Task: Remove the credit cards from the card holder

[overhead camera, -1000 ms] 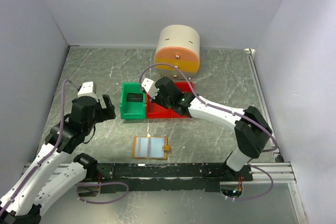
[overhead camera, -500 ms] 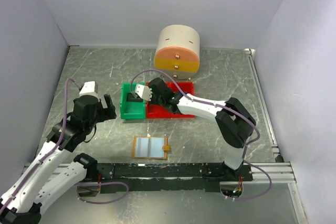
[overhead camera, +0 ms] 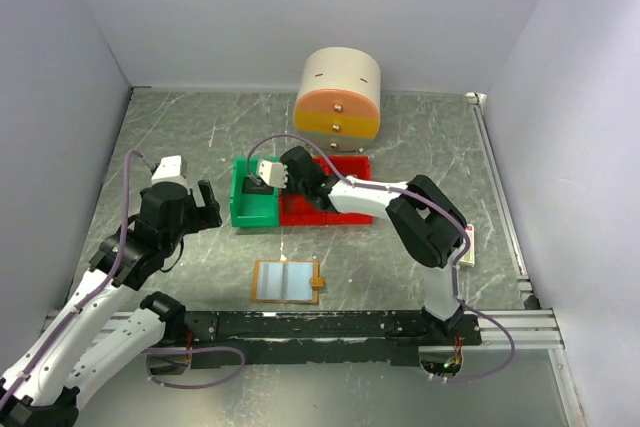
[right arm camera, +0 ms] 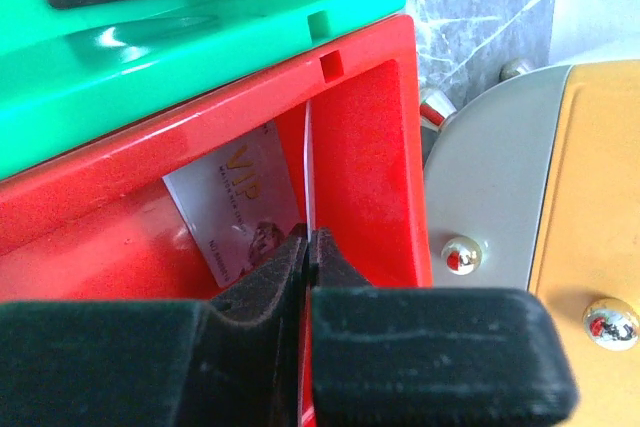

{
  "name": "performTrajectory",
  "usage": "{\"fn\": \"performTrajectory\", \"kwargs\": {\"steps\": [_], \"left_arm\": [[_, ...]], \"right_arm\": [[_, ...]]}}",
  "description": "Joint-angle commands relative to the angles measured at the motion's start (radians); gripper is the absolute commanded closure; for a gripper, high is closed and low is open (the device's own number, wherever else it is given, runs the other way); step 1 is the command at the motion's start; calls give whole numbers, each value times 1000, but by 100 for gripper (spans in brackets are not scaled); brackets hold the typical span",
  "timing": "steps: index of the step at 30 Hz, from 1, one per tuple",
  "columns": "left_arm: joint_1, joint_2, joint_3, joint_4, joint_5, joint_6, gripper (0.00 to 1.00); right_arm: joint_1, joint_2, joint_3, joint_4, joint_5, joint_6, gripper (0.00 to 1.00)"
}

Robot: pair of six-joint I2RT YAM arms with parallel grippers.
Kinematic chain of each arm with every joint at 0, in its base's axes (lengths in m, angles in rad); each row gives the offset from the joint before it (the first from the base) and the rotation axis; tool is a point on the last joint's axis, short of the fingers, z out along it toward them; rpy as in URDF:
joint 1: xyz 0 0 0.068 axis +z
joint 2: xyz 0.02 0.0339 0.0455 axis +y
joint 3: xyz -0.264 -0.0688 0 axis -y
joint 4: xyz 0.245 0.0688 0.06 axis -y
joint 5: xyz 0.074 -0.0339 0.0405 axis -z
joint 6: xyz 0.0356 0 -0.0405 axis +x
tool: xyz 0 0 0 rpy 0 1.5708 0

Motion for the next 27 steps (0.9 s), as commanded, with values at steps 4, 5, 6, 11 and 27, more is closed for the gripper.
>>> {"fn": "performTrajectory", "kwargs": {"steps": [4, 5, 6, 11, 27], "left_arm": [[5, -1, -5, 28, -1, 17, 0], [5, 2, -4, 28, 0, 18, 0], [5, 4, -4, 29, 2, 19, 0], [5, 16, -4, 34, 13, 26, 0], [5, 21, -6, 39, 24, 28, 0]], "right_arm": [[-14, 34, -25, 71, 0, -37, 94], [-14, 34, -33, 75, -2, -40, 93], [-15, 33, -40, 79, -5, -40, 92], [-15, 20, -72, 70, -20, -36, 85], [-20, -25, -84, 33, -68, -2, 55]]}}
